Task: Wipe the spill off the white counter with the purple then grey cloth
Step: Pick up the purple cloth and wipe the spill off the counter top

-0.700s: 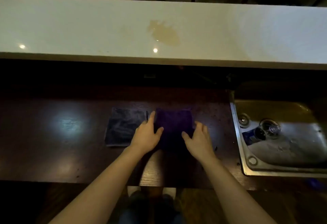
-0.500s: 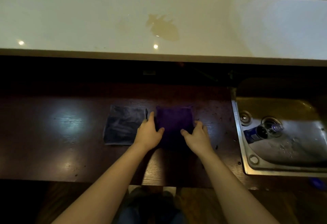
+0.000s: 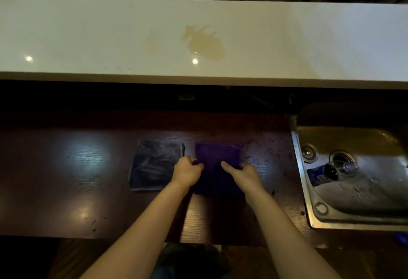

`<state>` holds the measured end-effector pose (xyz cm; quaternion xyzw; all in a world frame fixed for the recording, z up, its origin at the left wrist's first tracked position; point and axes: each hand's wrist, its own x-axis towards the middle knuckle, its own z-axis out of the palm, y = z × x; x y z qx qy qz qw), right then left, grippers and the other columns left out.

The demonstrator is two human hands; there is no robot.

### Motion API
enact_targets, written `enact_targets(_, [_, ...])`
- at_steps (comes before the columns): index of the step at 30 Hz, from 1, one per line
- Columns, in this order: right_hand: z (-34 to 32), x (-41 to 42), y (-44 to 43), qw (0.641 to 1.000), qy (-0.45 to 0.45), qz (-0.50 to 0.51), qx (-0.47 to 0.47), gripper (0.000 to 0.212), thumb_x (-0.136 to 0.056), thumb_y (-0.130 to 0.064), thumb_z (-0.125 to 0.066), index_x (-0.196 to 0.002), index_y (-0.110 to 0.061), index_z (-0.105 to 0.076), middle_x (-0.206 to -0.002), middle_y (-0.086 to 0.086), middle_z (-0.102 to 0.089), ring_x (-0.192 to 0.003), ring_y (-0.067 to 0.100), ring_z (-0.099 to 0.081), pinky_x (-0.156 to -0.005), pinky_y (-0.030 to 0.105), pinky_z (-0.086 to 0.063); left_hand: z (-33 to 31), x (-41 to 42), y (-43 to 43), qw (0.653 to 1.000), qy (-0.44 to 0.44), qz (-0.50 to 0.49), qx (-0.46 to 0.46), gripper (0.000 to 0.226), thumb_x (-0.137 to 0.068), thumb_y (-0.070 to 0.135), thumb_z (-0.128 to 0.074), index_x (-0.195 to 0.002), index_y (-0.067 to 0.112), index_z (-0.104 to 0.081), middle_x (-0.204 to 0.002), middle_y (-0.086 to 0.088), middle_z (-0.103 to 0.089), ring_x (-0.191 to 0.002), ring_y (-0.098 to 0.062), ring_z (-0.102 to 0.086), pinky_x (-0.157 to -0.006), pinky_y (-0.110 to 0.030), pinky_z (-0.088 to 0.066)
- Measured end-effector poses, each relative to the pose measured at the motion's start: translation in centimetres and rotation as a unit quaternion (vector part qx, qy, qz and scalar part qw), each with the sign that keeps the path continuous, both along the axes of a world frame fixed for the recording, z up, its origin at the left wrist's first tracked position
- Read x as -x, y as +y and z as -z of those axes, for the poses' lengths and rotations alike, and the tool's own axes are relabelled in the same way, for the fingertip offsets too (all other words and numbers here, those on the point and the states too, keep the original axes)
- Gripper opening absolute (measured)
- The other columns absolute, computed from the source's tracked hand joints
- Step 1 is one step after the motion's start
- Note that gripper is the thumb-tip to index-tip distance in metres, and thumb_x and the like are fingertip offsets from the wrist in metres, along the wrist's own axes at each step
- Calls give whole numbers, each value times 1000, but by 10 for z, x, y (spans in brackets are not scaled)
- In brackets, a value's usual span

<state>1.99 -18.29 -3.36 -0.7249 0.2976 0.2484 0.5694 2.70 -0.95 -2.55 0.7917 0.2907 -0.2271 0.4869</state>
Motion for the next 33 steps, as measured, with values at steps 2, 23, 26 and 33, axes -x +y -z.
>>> enact_targets(2, [-6, -2, 0, 998, 11, 22, -66, 35, -83, -33, -82, -110, -13, -71, -98, 5, -77, -89, 21, -73, -81, 35, -60, -6, 0, 3, 999, 0, -19, 42, 5, -87, 20, -66, -91, 19, -63, -104, -9, -71, -90, -22, -68, -83, -38, -58])
enact_targets(23, [-137, -16, 13, 943, -230, -26, -238, 31, -89, -24, -66, -118, -15, -72, -113, 9, -78, -107, 25, -74, -83, 30, -62, -137, -25, 45, 942, -260, 13, 210, 9, -96, 9, -57, -103, 14, -58, -95, -12, -75, -84, -24, -71, -72, -40, -55])
enact_targets(26, [-164, -22, 22, 932, -267, -38, -244, 28, -94, -25, -61, -118, -22, -73, -117, 6, -77, -110, 22, -73, -88, 35, -61, -159, -29, 54, 930, -295, 17, 221, 13, -96, 8, -57, -106, 15, -58, -97, -5, -76, -86, -19, -72, -70, -31, -57])
enact_targets(33, [-213, -48, 45, 907, -297, 2, -297, 24, -95, -24, -59, -112, -21, -75, -116, 8, -77, -108, 24, -74, -81, 33, -63, -198, -56, 78, 913, -382, 35, 142, 31, -89, 20, -64, -116, 32, -57, -109, 2, -72, -92, -18, -71, -77, -33, -58])
